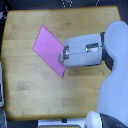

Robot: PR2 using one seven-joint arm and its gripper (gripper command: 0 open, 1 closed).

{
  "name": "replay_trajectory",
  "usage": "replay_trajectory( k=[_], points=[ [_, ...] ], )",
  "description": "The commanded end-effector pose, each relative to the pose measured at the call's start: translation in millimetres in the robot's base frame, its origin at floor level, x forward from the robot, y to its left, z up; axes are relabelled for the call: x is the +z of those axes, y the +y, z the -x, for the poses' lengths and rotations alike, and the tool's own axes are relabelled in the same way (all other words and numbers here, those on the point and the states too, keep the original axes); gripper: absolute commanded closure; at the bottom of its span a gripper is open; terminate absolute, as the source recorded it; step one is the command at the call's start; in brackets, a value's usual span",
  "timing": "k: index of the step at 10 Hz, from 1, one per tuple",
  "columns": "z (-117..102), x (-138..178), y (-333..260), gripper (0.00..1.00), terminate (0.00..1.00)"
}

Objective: Folding a cloth

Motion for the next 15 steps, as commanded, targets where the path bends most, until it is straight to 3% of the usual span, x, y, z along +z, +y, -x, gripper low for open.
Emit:
replay_trajectory(
  k=[1,3,4,9,15],
  points=[
    [0,-36,7,0.0,0.0],
    [4,-35,-1,0.0,0.0],
    [8,-34,-3,1.0,0.0],
    [-6,-30,2,1.0,0.0],
    [-5,-28,15,1.0,0.0]
  ],
)
